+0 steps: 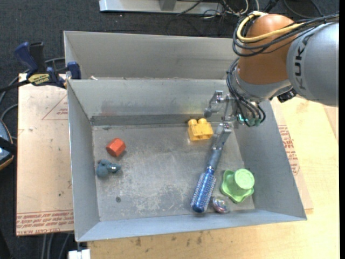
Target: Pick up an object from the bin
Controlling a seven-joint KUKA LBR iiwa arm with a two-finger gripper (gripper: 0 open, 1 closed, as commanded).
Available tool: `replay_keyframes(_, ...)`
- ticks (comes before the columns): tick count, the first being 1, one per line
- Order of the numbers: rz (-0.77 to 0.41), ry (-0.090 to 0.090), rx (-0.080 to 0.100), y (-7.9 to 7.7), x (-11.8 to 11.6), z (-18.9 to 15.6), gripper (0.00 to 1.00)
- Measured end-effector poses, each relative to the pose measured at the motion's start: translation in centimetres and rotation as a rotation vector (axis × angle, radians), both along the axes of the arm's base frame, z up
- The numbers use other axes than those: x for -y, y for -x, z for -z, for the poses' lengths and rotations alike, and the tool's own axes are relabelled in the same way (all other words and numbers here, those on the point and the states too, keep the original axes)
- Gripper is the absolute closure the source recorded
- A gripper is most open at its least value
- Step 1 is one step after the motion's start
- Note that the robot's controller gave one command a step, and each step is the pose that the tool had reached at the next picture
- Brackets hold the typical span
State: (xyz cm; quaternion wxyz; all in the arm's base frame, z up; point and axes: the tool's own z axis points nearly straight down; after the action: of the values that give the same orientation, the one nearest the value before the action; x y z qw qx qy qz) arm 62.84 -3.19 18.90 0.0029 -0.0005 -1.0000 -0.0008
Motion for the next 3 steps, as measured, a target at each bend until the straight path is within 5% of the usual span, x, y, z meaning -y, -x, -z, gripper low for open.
replay_keyframes(1,-0.389,0.004,0.028,-0.2,1.5,8.2,0.0)
replay_keyframes(2,-0.389,-0.001,0.011,0.4,1.5,9.1,1.0)
replay_keyframes(3,-0.748,0.003,0.017,1.5,2.1,-7.8,1.0)
